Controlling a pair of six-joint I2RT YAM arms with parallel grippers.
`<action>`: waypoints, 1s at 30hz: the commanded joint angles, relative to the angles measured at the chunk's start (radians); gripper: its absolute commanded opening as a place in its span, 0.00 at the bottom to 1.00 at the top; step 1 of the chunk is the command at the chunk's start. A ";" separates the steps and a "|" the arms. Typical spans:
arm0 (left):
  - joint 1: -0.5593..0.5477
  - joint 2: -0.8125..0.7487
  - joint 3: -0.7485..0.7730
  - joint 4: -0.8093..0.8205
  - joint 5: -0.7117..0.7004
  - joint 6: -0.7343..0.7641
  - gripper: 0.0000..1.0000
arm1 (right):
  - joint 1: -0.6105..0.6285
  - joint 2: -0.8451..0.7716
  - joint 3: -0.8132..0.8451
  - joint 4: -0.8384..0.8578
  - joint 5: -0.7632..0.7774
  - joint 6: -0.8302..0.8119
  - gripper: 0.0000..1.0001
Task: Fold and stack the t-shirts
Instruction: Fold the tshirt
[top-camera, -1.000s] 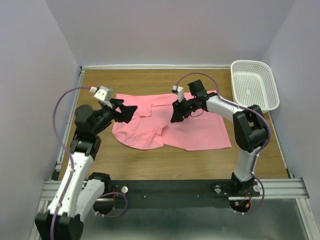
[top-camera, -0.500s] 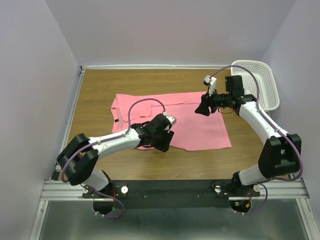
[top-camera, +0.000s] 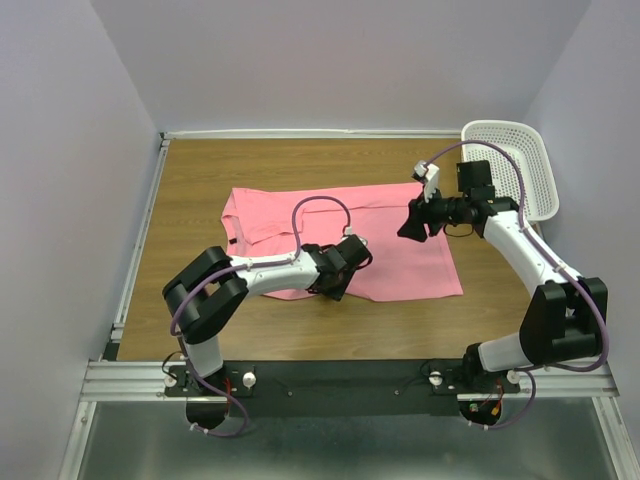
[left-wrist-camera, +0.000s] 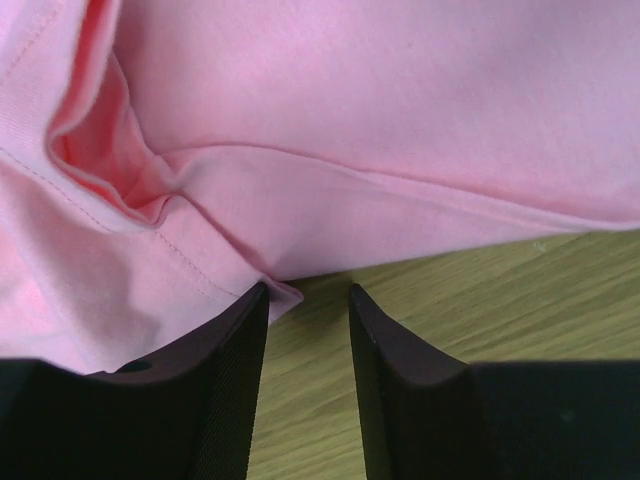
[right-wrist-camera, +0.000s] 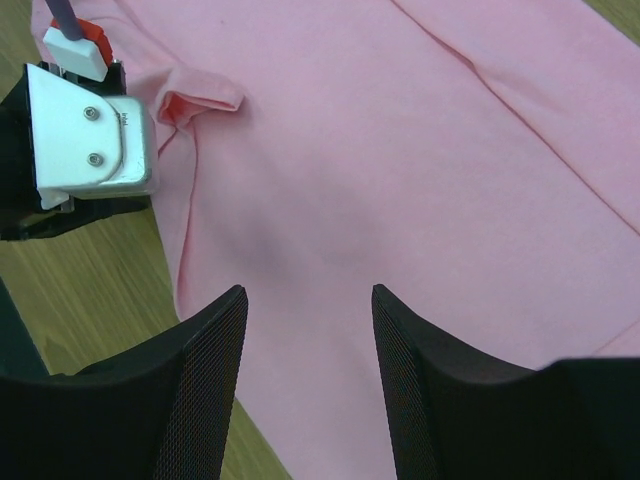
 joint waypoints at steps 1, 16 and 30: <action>-0.020 0.042 0.042 -0.074 -0.122 -0.016 0.45 | -0.013 -0.001 -0.008 -0.027 -0.019 -0.011 0.61; -0.021 0.056 0.028 -0.103 -0.155 -0.012 0.11 | -0.021 -0.038 -0.014 -0.080 -0.011 -0.047 0.61; -0.015 -0.134 0.015 -0.048 -0.027 0.042 0.00 | -0.022 -0.281 -0.312 -0.475 0.519 -0.925 0.59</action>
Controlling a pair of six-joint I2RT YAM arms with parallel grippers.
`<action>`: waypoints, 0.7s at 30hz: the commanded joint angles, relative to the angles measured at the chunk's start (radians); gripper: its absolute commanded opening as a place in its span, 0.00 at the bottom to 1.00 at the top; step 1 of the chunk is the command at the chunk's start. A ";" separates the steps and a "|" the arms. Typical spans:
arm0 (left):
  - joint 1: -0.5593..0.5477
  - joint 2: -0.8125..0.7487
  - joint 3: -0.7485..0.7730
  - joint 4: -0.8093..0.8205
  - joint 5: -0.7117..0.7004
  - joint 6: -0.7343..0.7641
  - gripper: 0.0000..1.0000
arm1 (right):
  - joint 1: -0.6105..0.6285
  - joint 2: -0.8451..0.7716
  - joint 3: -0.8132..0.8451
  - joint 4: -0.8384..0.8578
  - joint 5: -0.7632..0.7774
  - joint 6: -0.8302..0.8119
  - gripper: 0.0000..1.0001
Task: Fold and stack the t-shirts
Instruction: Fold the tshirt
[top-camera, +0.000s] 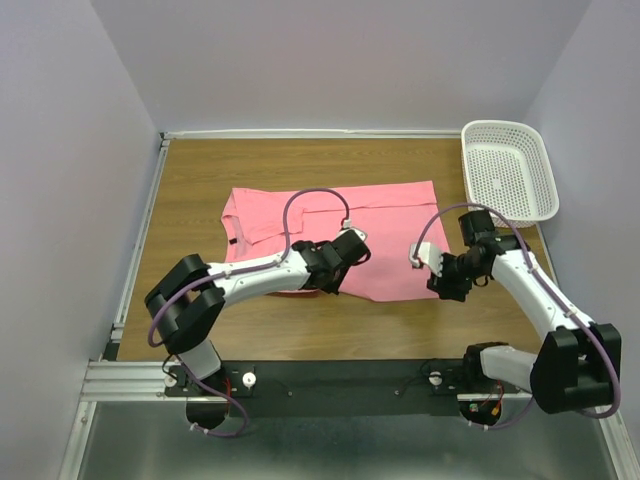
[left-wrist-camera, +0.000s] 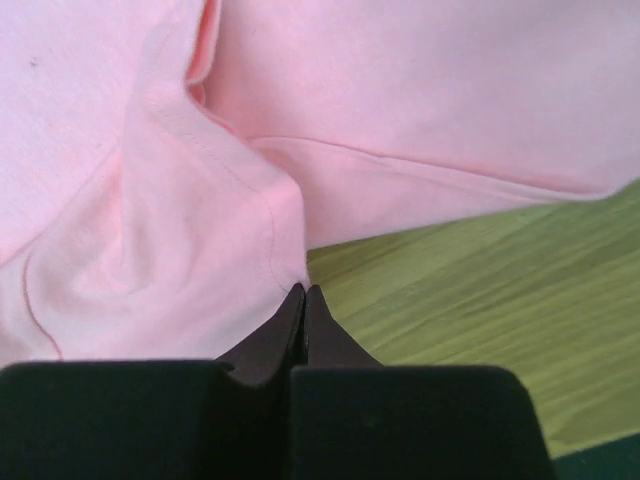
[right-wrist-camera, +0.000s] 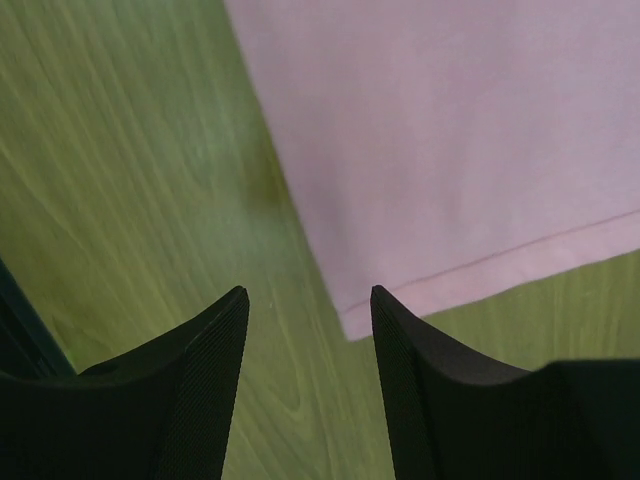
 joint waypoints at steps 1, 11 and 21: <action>0.003 -0.069 -0.019 0.029 0.051 0.014 0.00 | -0.007 -0.064 -0.059 -0.062 0.206 -0.188 0.59; 0.003 -0.123 -0.065 0.069 0.078 0.011 0.00 | -0.007 -0.008 -0.186 0.141 0.378 -0.137 0.55; 0.004 -0.183 -0.092 0.067 0.072 0.008 0.00 | -0.007 0.080 -0.188 0.251 0.341 -0.084 0.51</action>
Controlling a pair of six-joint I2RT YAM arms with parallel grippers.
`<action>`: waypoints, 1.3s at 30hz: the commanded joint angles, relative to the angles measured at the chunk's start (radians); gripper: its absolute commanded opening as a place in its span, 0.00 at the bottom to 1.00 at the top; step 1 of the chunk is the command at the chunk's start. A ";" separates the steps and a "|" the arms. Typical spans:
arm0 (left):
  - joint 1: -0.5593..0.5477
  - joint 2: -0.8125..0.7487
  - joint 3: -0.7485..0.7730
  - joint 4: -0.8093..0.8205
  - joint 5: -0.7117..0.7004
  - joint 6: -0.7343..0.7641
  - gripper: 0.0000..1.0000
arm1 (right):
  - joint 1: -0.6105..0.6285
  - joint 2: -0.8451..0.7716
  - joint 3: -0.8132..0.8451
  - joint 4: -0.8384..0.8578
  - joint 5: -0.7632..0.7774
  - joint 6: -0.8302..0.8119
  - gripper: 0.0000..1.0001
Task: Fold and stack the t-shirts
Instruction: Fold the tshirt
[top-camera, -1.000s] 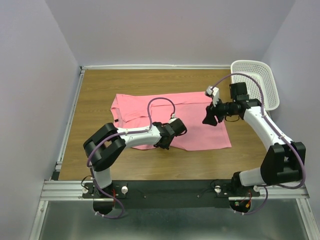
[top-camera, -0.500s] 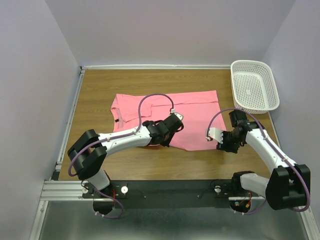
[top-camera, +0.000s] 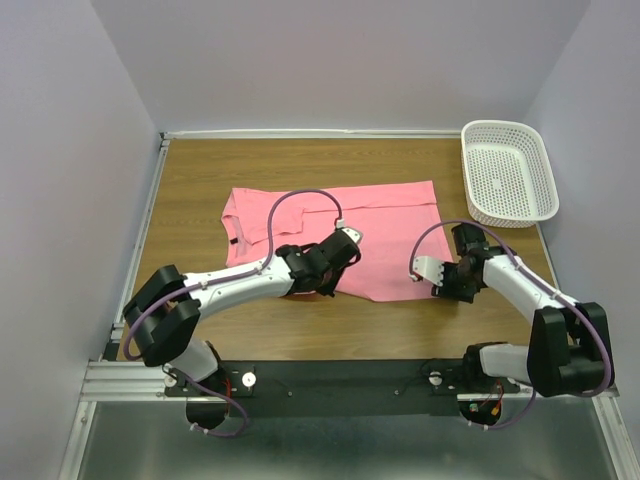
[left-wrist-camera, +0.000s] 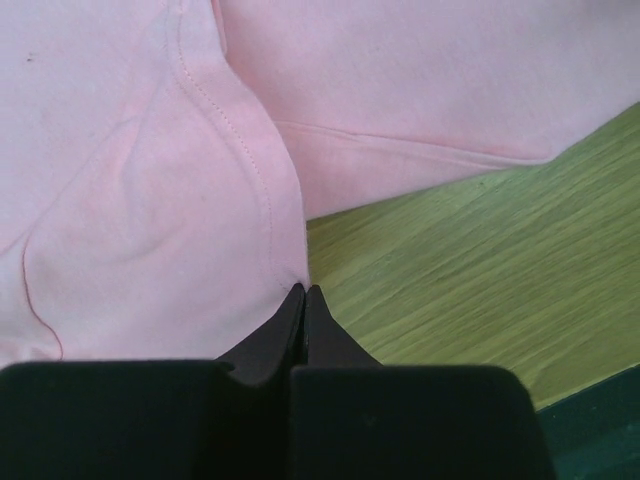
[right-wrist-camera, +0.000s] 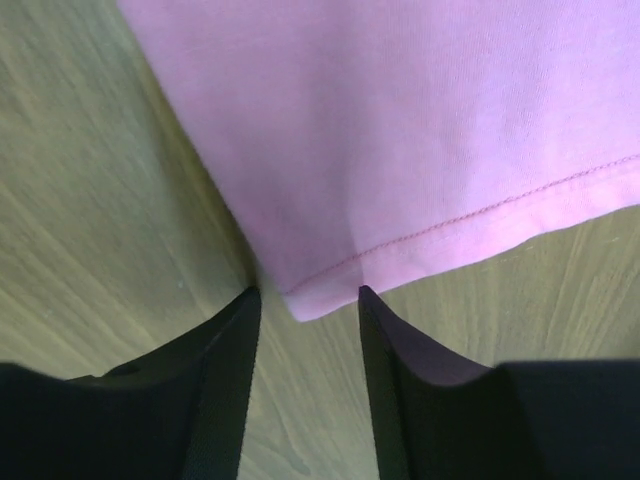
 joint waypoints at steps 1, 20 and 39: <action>0.003 -0.047 -0.017 0.017 0.015 0.001 0.00 | -0.005 0.037 -0.010 0.060 0.002 0.023 0.49; 0.240 -0.369 -0.095 0.048 0.145 0.049 0.00 | -0.005 0.034 0.122 0.026 -0.056 0.178 0.00; 0.446 -0.749 -0.168 -0.014 0.217 -0.074 0.00 | -0.028 0.099 0.221 0.034 -0.085 0.283 0.01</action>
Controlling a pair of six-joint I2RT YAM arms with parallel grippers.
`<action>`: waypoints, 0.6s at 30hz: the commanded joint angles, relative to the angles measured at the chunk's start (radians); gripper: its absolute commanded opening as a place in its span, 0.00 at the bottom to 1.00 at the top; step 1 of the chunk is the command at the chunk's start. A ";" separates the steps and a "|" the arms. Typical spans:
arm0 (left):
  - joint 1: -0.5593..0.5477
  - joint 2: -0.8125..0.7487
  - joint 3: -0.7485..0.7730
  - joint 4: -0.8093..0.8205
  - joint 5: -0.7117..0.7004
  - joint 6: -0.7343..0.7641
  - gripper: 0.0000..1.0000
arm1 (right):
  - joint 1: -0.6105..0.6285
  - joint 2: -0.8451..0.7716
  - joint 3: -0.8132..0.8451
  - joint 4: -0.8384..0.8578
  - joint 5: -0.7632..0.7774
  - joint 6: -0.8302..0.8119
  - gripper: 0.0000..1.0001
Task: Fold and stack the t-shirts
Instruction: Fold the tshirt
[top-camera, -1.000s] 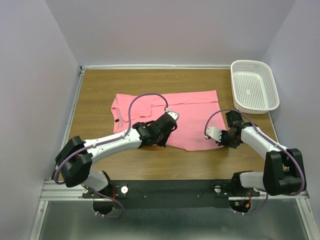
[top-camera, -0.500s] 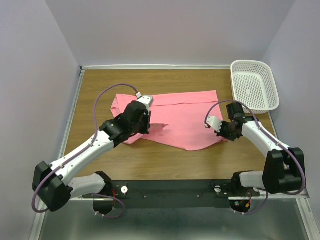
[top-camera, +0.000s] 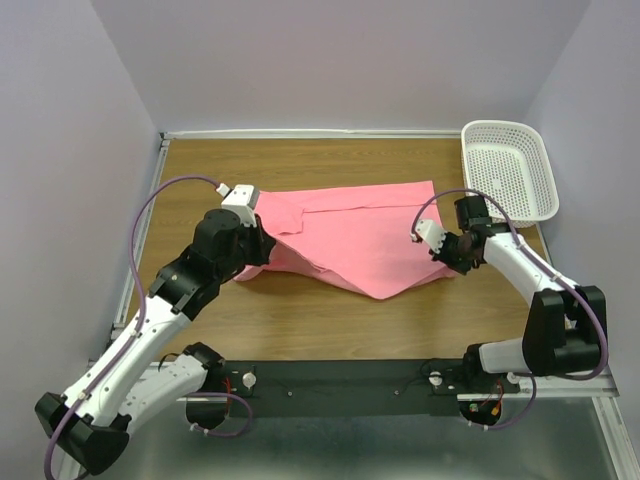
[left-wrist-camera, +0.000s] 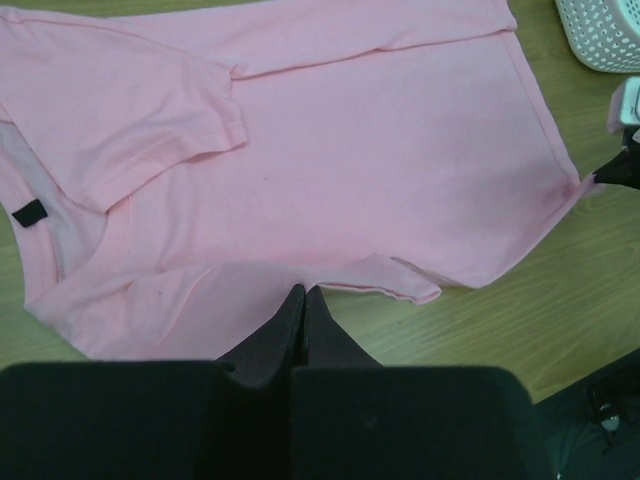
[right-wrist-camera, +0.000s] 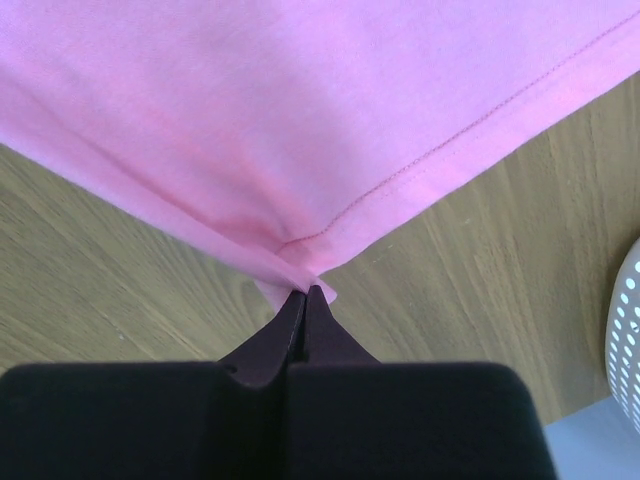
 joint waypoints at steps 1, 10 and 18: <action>0.015 -0.079 -0.040 -0.037 0.089 -0.076 0.00 | -0.015 -0.025 0.018 -0.002 -0.035 0.024 0.01; 0.015 -0.213 -0.092 -0.163 0.203 -0.133 0.00 | -0.015 -0.148 -0.014 -0.022 -0.030 0.016 0.01; 0.015 -0.248 -0.093 -0.303 0.220 -0.113 0.00 | -0.015 -0.208 -0.011 -0.053 -0.003 -0.001 0.01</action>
